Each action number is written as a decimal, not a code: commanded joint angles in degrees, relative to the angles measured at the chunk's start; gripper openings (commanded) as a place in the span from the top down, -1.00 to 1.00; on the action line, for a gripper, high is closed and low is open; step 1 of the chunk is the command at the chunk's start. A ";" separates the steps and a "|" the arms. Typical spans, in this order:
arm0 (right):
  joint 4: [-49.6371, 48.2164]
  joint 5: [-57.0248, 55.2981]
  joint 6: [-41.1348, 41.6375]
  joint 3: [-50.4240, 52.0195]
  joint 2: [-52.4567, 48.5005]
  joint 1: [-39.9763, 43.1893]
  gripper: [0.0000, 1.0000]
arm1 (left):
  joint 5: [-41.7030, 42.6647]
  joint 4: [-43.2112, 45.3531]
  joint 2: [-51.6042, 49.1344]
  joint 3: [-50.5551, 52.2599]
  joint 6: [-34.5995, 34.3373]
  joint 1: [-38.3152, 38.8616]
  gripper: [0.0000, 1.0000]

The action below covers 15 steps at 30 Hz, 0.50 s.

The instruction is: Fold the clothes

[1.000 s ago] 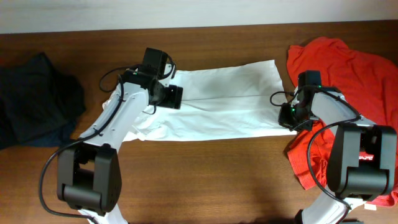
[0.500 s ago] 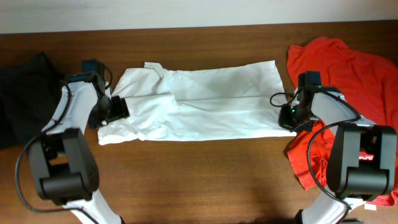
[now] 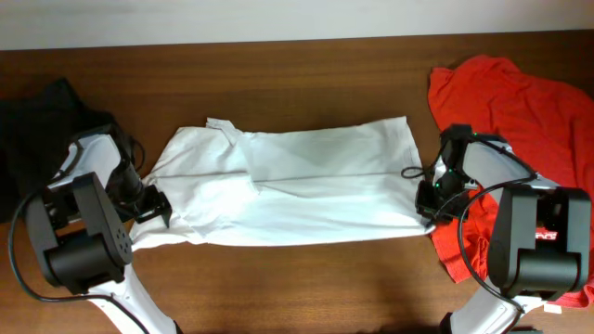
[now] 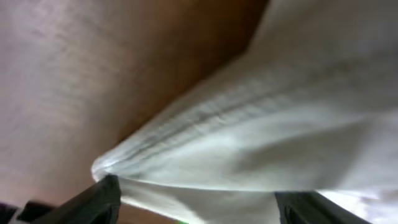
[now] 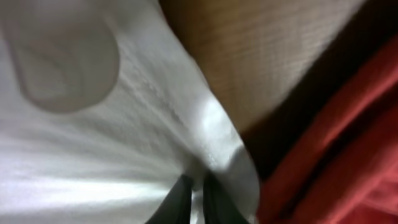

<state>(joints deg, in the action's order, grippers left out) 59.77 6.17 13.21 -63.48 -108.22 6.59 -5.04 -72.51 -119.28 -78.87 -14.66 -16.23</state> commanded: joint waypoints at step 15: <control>-2.60 4.07 0.15 -7.17 0.76 -0.20 0.21 | 4.00 7.45 18.69 0.96 -1.33 2.23 -0.74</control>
<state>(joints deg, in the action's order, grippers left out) 57.21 9.63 13.34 -69.97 -107.55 6.59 -3.14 -65.23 -100.64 -77.95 -15.51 -14.35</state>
